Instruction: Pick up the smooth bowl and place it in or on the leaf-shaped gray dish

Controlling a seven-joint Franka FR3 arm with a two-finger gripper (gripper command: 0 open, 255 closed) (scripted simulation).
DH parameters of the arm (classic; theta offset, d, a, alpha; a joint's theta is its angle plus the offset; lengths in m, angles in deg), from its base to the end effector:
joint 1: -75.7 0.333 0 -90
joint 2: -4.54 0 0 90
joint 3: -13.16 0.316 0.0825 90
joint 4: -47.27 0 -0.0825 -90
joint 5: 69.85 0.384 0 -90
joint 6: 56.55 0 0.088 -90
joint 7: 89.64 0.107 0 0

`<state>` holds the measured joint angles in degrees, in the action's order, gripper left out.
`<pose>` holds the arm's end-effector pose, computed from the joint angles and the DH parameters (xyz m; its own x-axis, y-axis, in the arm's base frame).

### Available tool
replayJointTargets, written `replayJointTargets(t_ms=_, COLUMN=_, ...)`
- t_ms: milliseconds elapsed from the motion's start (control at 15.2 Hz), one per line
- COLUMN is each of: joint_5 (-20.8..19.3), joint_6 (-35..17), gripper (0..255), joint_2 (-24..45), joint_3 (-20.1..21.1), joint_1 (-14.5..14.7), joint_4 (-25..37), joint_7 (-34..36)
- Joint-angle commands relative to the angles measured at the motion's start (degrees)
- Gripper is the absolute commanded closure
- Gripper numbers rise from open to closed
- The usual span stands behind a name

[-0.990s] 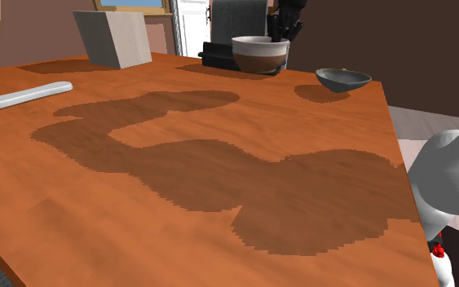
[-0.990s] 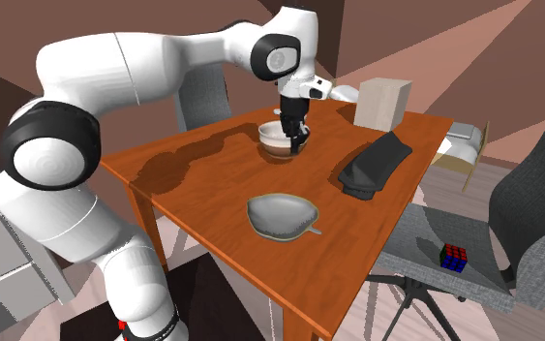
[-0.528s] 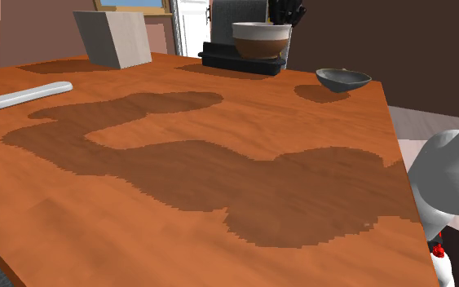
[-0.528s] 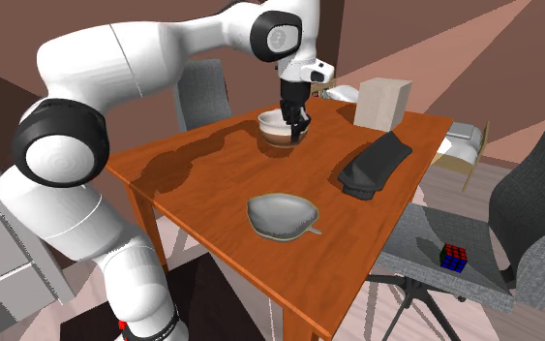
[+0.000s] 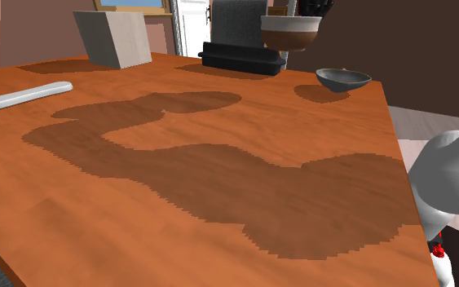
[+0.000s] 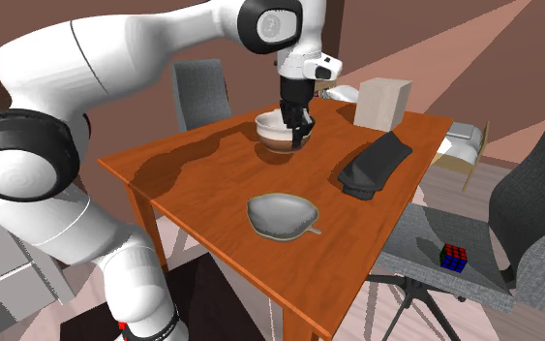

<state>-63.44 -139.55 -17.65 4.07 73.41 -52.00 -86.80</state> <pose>0.4039 -0.0870 0.7247 0.9699 -0.2255 0.0917 -0.2075 -0.9629 -0.1728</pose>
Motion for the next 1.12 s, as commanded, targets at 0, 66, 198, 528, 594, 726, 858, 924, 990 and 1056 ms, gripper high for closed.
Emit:
replayJointTargets(t_ms=0, joint_5=-0.7, joint_6=0.5, gripper=255, joint_2=-2.0, joint_3=-1.6, joint_1=-0.8, joint_4=-1.8, joint_7=-2.4)
replayJointTargets(t_ms=66, joint_5=-1.1, joint_6=1.0, gripper=255, joint_2=-2.8, joint_3=-2.5, joint_1=-1.2, joint_4=-2.2, joint_7=-3.5)
replayJointTargets(t_ms=198, joint_5=-1.9, joint_6=2.0, gripper=255, joint_2=-4.2, joint_3=-4.2, joint_1=-2.0, joint_4=-2.9, joint_7=-5.9)
replayJointTargets(t_ms=528, joint_5=-4.2, joint_6=4.7, gripper=255, joint_2=-6.7, joint_3=-9.0, joint_1=-3.8, joint_4=-3.2, joint_7=-12.1)
replayJointTargets(t_ms=594, joint_5=-4.7, joint_6=5.2, gripper=255, joint_2=-7.1, joint_3=-10.0, joint_1=-4.2, joint_4=-3.1, joint_7=-13.4)
replayJointTargets(t_ms=726, joint_5=-5.7, joint_6=6.3, gripper=255, joint_2=-7.6, joint_3=-12.0, joint_1=-4.8, joint_4=-2.6, joint_7=-16.0)
replayJointTargets(t_ms=858, joint_5=-6.7, joint_6=7.4, gripper=255, joint_2=-7.8, joint_3=-14.2, joint_1=-5.4, joint_4=-1.9, joint_7=-18.7)
replayJointTargets(t_ms=924, joint_5=-7.1, joint_6=7.8, gripper=255, joint_2=-7.9, joint_3=-15.0, joint_1=-5.6, joint_4=-1.6, joint_7=-19.8)
replayJointTargets(t_ms=990, joint_5=-7.3, joint_6=7.0, gripper=255, joint_2=-8.3, joint_3=-15.0, joint_1=-5.7, joint_4=-2.8, joint_7=-19.8)
replayJointTargets(t_ms=1056, joint_5=-7.4, joint_6=6.3, gripper=255, joint_2=-8.8, joint_3=-14.9, joint_1=-5.8, joint_4=-4.0, joint_7=-19.8)
